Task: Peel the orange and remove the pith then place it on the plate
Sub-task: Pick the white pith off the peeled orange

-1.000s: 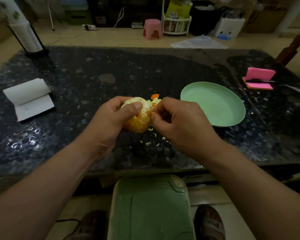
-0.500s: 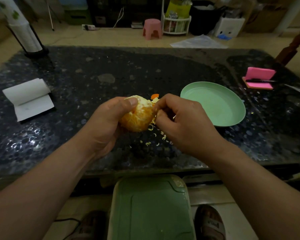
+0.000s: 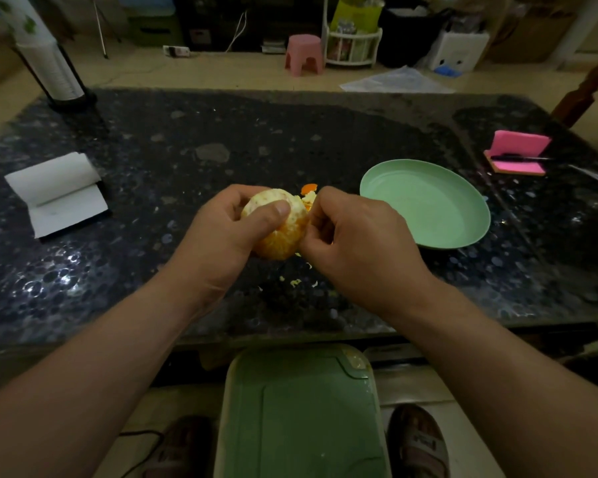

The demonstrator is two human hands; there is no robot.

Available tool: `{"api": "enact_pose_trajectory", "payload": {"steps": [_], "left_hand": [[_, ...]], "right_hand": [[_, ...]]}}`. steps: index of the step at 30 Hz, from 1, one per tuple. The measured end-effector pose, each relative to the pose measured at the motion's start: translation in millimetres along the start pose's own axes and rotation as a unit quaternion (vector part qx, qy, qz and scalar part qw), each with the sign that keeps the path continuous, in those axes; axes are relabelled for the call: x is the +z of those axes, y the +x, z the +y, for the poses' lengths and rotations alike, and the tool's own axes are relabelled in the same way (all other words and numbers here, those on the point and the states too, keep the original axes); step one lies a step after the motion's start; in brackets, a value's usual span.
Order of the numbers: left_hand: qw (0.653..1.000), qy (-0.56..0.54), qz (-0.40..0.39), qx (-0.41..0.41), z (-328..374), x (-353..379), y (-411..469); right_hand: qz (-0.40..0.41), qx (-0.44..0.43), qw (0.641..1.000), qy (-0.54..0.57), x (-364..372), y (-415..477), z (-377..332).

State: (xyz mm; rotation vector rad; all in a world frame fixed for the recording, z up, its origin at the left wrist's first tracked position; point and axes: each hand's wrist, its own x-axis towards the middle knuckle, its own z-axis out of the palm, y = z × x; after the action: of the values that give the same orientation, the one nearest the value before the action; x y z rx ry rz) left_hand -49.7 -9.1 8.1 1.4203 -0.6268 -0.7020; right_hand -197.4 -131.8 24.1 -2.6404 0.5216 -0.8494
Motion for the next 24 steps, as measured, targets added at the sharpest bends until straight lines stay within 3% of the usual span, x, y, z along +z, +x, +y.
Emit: {"api": "enact_pose_trajectory", "payload": {"steps": [5,16,24], "left_hand": [[1.000,-0.017,-0.003,-0.014,1.3,-0.6,-0.1],[0.997,-0.063,-0.019,-0.045,8.3,-4.0,-0.8],[0.997,-0.045,-0.012,-0.055,5.4,-3.6,0.4]], "right_hand": [[0.021,0.011,1.000,-0.001,-0.4,2.3,-2.3],[-0.055,0.068,0.986,0.139,-10.2,1.8,11.5],[-0.074,0.047,0.990,0.108,-9.8,1.1,15.0]]}}
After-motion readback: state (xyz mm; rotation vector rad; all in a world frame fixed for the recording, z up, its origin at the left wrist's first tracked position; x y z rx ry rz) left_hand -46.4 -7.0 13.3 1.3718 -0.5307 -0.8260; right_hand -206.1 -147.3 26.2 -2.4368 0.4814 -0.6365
